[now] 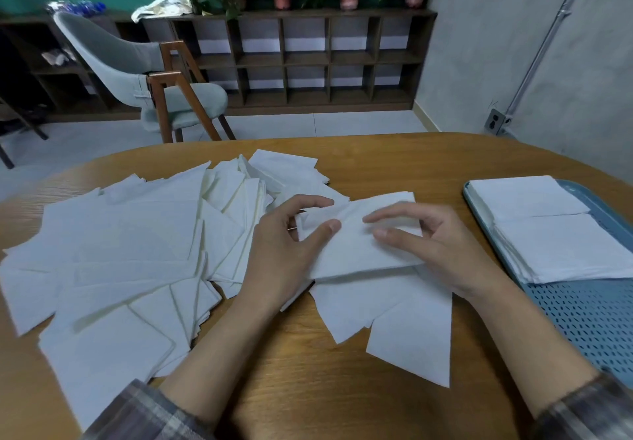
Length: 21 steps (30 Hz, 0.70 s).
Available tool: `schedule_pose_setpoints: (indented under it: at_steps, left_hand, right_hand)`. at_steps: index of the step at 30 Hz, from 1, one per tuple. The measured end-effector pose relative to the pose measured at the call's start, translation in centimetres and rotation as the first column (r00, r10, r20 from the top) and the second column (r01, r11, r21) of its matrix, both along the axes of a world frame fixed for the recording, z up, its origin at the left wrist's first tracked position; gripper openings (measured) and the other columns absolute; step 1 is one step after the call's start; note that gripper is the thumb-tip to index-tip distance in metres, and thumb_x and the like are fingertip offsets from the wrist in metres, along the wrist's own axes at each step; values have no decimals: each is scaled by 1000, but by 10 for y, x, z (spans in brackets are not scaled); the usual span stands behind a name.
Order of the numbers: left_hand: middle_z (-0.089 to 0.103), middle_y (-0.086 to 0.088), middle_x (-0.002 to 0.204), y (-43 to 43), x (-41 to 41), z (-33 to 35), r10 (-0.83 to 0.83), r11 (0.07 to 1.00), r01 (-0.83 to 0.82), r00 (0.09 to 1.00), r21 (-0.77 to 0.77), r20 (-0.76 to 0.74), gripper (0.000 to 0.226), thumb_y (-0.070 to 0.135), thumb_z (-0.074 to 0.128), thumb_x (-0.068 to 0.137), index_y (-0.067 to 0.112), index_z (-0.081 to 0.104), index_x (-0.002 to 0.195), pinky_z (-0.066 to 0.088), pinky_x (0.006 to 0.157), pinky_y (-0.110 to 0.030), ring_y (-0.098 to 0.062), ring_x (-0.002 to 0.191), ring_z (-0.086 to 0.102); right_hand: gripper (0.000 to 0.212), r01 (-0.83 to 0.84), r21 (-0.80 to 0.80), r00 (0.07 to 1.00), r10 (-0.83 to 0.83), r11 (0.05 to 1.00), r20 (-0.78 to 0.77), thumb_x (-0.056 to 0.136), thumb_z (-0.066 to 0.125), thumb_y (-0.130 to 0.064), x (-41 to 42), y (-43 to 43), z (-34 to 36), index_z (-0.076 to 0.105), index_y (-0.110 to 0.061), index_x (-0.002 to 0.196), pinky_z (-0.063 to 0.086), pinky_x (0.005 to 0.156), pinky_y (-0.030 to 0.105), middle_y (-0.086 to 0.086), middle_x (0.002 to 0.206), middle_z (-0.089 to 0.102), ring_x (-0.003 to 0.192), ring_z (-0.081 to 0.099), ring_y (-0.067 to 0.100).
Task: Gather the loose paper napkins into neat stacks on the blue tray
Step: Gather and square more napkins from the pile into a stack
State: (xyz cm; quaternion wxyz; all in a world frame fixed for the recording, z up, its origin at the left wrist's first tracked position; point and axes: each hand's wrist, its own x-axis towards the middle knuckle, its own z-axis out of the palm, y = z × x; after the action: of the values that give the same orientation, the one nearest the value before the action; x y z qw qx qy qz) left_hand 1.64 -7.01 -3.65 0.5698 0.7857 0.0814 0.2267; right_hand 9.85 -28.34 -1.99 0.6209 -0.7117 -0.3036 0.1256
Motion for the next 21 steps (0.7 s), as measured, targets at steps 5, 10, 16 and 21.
schedule_pose_setpoints:
  at_steps: [5, 10, 16, 21]
  left_hand:
    - [55, 19, 118, -12, -2, -10, -40, 920, 20, 998, 392, 43, 48, 30, 83, 89, 36, 57, 128, 46, 82, -10, 5, 109, 54]
    - [55, 19, 109, -15, -6, -18, -107, 760, 218, 971, 612, -213, 34, 52, 77, 89, 34, 67, 116, 46, 77, -18, 1, 97, 55]
    - [63, 14, 97, -15, -2, -20, -44, 808, 147, 981, 571, -190, 32, 38, 74, 95, 28, 71, 125, 53, 80, -27, -4, 88, 59]
    - [67, 13, 90, -17, -1, -21, -25, 814, 117, 986, 570, -167, 10, 29, 72, 97, 26, 81, 99, 54, 75, -29, -5, 84, 61]
  right_hand:
    - [29, 254, -129, 962, -237, 958, 136, 99, 70, -9, 10, 0, -12, 81, -32, 112, 49, 94, 11, -23, 117, 76, 116, 66, -4]
    - [32, 445, -52, 889, -434, 894, 150, 98, 68, -4, 18, -4, -19, 81, -30, 111, 44, 90, 1, -31, 113, 73, 113, 61, -14]
    - [31, 462, -46, 879, -450, 886, 158, 99, 67, -4, 18, -4, -20, 81, -28, 113, 42, 87, -1, -26, 118, 73, 113, 59, -17]
    - [31, 460, -31, 880, -450, 887, 153, 100, 66, -5, 17, -3, -18, 81, -29, 114, 41, 86, -2, -27, 120, 71, 112, 57, -20]
